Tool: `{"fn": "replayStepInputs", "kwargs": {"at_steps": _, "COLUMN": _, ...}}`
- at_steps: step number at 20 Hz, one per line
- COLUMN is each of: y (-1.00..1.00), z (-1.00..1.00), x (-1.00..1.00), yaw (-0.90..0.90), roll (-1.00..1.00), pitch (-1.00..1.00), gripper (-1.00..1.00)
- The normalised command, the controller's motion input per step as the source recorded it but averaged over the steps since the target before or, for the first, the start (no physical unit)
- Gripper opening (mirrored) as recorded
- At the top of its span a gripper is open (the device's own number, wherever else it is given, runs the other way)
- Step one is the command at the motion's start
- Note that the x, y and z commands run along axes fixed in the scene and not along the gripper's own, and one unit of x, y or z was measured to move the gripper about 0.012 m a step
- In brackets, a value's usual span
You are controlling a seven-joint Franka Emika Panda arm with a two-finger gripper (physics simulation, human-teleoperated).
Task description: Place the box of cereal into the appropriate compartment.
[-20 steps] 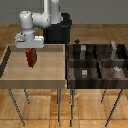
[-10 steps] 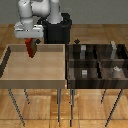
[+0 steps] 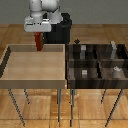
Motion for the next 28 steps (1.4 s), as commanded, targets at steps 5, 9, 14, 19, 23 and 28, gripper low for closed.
{"fn": "replayStepInputs", "kwargs": {"at_steps": 5, "y": 1.0, "z": 0.0, "x": 0.0, "yaw": 0.0, "roll": 0.0, "pitch": 0.0, "gripper": -1.0}}
{"fn": "replayStepInputs", "kwargs": {"at_steps": 9, "y": 1.0, "z": 0.0, "x": 0.0, "yaw": 0.0, "roll": 0.0, "pitch": 0.0, "gripper": -1.0}}
{"fn": "replayStepInputs", "kwargs": {"at_steps": 14, "y": 1.0, "z": 0.0, "x": 0.0, "yaw": 0.0, "roll": 0.0, "pitch": 0.0, "gripper": -1.0}}
{"fn": "replayStepInputs", "kwargs": {"at_steps": 19, "y": 1.0, "z": 0.0, "x": 0.0, "yaw": 0.0, "roll": 0.0, "pitch": 0.0, "gripper": -1.0}}
{"fn": "replayStepInputs", "kwargs": {"at_steps": 23, "y": 1.0, "z": 0.0, "x": 0.0, "yaw": 0.0, "roll": 0.0, "pitch": 0.0, "gripper": -1.0}}
{"fn": "replayStepInputs", "kwargs": {"at_steps": 28, "y": 1.0, "z": 0.0, "x": 0.0, "yaw": 0.0, "roll": 0.0, "pitch": 0.0, "gripper": -1.0}}
